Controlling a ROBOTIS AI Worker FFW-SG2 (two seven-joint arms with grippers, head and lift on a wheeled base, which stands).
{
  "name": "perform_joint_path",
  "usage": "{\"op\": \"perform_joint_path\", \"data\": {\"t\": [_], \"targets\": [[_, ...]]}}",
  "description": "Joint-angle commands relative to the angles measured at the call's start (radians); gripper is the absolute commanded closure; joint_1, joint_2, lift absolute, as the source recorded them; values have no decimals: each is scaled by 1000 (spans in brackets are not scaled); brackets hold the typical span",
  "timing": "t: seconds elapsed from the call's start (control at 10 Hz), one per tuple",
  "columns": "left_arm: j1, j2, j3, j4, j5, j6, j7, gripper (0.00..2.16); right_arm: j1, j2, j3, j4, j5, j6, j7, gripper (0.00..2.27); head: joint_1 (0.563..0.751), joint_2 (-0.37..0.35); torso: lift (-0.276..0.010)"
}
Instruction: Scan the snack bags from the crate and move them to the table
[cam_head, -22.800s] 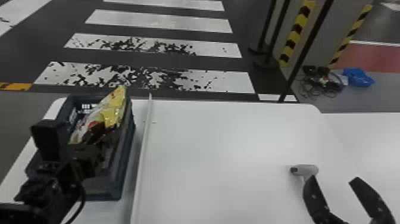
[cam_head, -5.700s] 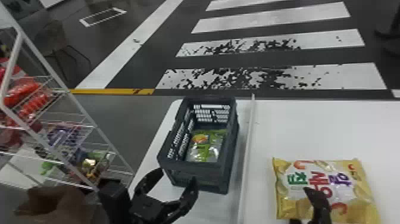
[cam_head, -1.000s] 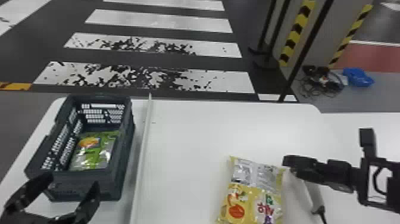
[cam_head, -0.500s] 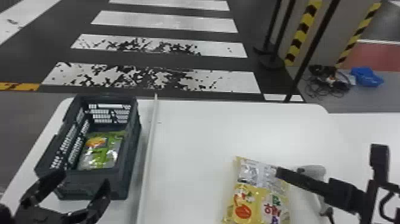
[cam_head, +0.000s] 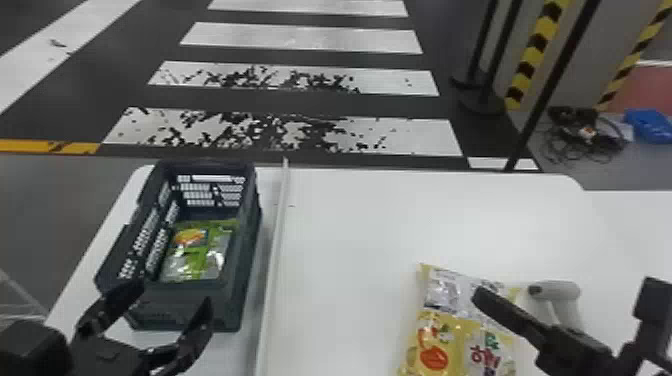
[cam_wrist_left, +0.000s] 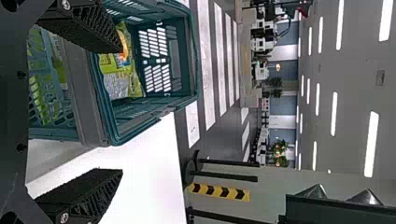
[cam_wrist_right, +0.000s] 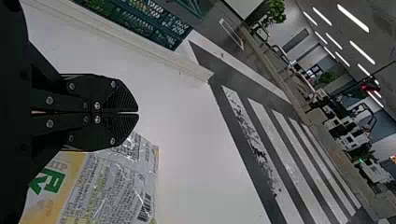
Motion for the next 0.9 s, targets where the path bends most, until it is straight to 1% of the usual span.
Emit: {"op": "perform_joint_path", "data": {"t": [0.0, 0.1, 0.2, 0.3, 0.4, 0.5, 0.6, 0.8], "targets": [[-6, 1, -1, -3, 13, -7, 0, 83, 57, 20, 53, -4, 54, -108, -2, 2246, 695, -1, -95], [-12, 4, -1, -8, 21, -10, 1, 83, 96, 21, 106, -4, 98, -194, -4, 2246, 695, 11, -95], [-19, 4, -5, -9, 24, -10, 3, 83, 126, 26, 159, 3, 156, -299, -25, 2246, 695, 19, -95], [-27, 2, -6, -11, 27, -13, 5, 83, 159, 26, 224, 26, 218, -449, -61, 2246, 695, 35, -95], [-32, -2, -6, -11, 30, -16, 3, 83, 185, 27, 267, 49, 225, -566, -84, 2246, 695, 45, -95], [-32, -5, -9, -11, 30, -13, 3, 83, 202, 27, 328, 90, 287, -750, -128, 2246, 695, 59, -95], [-32, -7, -11, -9, 30, -16, 5, 83, 206, 27, 377, 138, 357, -900, -182, 2246, 695, 64, -95], [-32, -8, -11, -9, 30, -22, 5, 83, 226, 26, 452, 262, 416, -1201, -275, 2246, 695, 79, -95]]}}
